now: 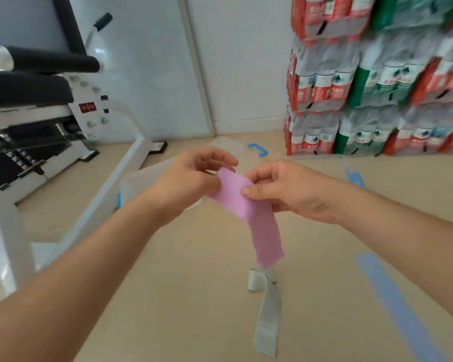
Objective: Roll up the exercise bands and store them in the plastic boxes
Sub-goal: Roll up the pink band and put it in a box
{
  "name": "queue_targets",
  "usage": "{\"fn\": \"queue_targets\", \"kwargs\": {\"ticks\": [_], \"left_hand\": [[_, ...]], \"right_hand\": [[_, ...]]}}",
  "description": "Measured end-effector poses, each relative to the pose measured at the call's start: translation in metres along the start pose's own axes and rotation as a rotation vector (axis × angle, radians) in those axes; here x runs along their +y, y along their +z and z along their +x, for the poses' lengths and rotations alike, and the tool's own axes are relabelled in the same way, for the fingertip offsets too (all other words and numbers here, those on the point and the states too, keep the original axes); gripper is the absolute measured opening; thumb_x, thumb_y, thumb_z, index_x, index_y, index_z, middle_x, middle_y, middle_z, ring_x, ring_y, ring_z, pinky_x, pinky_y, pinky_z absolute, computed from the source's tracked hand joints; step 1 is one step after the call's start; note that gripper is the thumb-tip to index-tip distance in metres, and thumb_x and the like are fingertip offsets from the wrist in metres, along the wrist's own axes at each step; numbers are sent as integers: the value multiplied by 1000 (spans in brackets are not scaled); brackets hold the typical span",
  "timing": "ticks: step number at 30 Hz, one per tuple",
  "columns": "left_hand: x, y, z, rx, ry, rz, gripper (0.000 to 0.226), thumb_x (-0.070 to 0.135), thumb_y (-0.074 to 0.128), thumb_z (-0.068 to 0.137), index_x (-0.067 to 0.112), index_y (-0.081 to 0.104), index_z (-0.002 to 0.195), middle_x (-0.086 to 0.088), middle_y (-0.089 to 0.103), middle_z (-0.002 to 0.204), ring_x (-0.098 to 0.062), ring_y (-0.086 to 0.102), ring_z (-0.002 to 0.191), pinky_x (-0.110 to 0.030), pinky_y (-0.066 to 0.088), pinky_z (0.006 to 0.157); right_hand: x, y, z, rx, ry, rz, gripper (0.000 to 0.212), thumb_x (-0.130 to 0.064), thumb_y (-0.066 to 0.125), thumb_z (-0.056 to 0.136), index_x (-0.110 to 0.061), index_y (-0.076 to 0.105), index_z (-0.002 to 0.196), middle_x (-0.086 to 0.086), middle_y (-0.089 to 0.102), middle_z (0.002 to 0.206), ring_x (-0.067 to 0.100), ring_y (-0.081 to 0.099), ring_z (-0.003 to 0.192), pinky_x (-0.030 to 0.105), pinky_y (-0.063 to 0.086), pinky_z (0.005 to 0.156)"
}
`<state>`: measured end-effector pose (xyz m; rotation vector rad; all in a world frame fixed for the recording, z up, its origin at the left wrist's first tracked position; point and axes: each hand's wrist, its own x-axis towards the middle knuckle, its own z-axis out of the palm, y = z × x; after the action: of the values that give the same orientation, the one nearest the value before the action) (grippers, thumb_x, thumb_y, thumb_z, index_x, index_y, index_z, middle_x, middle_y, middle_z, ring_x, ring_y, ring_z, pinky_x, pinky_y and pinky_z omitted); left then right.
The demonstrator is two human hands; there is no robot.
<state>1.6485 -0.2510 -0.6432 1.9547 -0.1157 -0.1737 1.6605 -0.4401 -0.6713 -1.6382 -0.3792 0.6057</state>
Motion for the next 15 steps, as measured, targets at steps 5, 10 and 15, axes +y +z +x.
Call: {"fn": "queue_targets", "kwargs": {"ticks": [5,10,15], "left_hand": [[-22,23,-6,-93,-166,-196,29,-13,56,80,9,64,98,-9,65,80,-21,61,72,-25,56,69],[-21,36,-8,-69,-130,-224,22,-6,64,82,11,67,96,-9,65,81,-18,64,72,-27,56,71],[-11,45,-9,-2,-33,-144,14,-1,70,79,10,70,88,-13,70,81,-20,68,73,-30,58,71]], "right_hand": [[29,-12,-27,99,82,-119,10,-8,63,88,-7,70,96,8,71,84,6,58,65,12,41,58],[35,-11,-33,35,158,-26,22,-22,63,89,-14,66,110,1,68,85,14,60,79,31,48,78],[33,0,-31,166,31,15,23,-22,62,90,-6,67,106,9,73,92,12,64,80,32,55,81]]}}
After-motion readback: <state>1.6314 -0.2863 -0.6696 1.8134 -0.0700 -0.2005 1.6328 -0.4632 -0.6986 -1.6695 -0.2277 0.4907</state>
